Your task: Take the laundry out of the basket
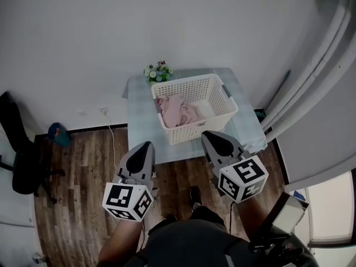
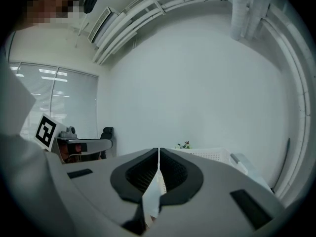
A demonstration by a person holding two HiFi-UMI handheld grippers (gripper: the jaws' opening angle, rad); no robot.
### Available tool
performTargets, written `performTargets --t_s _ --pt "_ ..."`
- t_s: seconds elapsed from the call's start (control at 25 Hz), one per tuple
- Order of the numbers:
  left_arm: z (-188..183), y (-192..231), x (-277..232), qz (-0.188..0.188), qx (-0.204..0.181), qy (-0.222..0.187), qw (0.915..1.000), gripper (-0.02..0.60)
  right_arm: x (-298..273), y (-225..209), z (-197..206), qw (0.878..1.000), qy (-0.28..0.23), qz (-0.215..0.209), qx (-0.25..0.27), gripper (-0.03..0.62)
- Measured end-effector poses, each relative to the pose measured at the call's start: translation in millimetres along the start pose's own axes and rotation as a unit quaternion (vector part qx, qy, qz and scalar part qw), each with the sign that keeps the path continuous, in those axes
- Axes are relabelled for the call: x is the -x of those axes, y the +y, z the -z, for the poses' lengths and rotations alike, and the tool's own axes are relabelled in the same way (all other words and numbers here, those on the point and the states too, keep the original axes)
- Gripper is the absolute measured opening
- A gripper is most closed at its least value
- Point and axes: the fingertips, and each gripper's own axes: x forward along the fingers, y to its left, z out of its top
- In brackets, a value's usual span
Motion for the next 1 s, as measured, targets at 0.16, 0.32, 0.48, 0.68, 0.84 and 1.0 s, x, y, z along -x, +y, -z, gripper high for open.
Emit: performTargets --t_s 0.16,0.32,0.48,0.68,0.84,1.0 --pt "-6 3 -28 -0.012 -0.008 0.005 0.9999 0.011 -21 -27 -12 1.000 -0.012 -0.014 -0.001 0.020" --pt "-15 3 -59 -0.022 -0.019 0.004 0.9996 0.009 -40 -51 -22 0.999 -0.019 -0.033 0.010 0.020" --pt "-17 4 -87 -0.029 -0.022 0.014 0.9992 0.009 -56 -77 -28 0.999 -0.021 -0.045 0.008 0.020" --pt "-20 7 -116 -0.043 -0.024 0.020 0.9986 0.011 -72 -109 -33 0.998 -0.023 -0.058 0.005 0.020" --pt "-22 7 -135 -0.054 -0.029 0.023 0.9979 0.009 -85 -124 -35 0.997 -0.019 -0.080 0.010 0.020" --pt "-25 12 -150 -0.072 -0.036 0.027 0.9964 0.011 -103 -137 -35 0.994 -0.008 -0.105 0.023 0.021"
